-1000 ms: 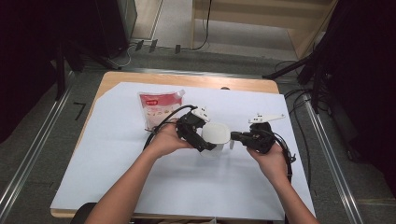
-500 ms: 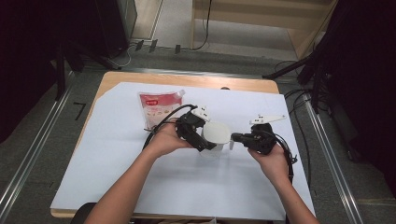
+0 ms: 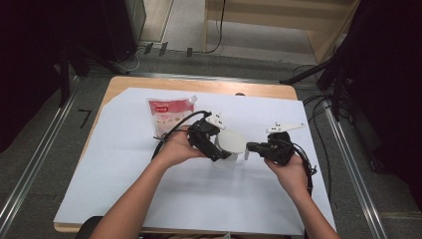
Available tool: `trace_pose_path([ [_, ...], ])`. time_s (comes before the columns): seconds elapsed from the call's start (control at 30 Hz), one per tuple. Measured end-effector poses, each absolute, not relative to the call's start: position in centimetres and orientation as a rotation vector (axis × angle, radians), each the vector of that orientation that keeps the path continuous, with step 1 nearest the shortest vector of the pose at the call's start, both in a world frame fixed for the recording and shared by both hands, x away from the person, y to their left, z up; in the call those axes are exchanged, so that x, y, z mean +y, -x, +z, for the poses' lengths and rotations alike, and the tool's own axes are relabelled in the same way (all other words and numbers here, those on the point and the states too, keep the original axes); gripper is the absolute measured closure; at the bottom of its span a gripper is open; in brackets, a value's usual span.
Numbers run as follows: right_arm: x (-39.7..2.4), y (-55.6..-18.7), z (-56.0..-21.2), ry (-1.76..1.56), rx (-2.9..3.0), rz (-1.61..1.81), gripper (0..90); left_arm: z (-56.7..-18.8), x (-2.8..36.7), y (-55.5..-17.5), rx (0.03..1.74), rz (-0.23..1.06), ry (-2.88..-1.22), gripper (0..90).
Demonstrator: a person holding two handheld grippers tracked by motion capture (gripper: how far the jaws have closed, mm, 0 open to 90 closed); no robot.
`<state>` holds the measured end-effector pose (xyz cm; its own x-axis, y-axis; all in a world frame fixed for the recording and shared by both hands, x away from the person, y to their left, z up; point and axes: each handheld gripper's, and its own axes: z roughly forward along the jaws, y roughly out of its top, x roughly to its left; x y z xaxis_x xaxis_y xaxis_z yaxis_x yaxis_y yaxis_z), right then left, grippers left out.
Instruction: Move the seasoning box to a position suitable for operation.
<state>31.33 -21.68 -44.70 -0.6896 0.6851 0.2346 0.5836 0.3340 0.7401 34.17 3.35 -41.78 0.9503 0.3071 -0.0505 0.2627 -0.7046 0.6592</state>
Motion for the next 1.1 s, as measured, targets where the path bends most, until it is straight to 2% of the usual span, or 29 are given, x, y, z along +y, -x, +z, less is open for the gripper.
trace_pose_path([
  [0.3,-21.6,-31.3,-44.7,-1.172,2.469,1.28,90.0,-41.3,3.6,-34.1,0.39,0.066,-2.376,14.6],
  [0.33,-21.6,-31.3,-44.8,-1.173,2.47,1.279,90.0,-40.9,4.0,-34.1,0.389,0.049,-2.344,17.1],
  [0.37,-21.6,-31.3,-44.8,-1.175,2.472,1.279,90.0,-40.2,4.8,-34.4,0.391,-0.043,-2.259,22.3],
  [0.4,-21.6,-31.3,-44.8,-1.178,2.471,1.279,90.0,-39.9,5.1,-34.4,0.37,-0.075,-2.238,33.9],
  [0.43,-21.6,-31.3,-44.8,-1.178,2.471,1.279,90.0,-39.9,5.1,-34.4,0.37,-0.075,-2.238,39.0],
  [0.57,-21.6,-31.3,-44.8,-1.179,2.475,1.282,90.0,-39.9,4.6,-33.8,0.312,-0.058,-2.294,46.4],
  [0.73,-21.7,-31.3,-44.9,-1.177,2.478,1.285,90.0,-39.7,4.4,-33.8,0.317,-0.074,-2.3,54.0],
  [0.83,-21.7,-31.3,-44.9,-1.173,2.48,1.281,90.0,-39.6,4.4,-33.9,0.337,-0.099,-2.31,56.1],
  [1.1,-21.8,-31.1,-45.1,-1.184,2.485,1.278,90.0,-39.4,4.0,-33.8,0.321,-0.193,-2.279,73.4],
])
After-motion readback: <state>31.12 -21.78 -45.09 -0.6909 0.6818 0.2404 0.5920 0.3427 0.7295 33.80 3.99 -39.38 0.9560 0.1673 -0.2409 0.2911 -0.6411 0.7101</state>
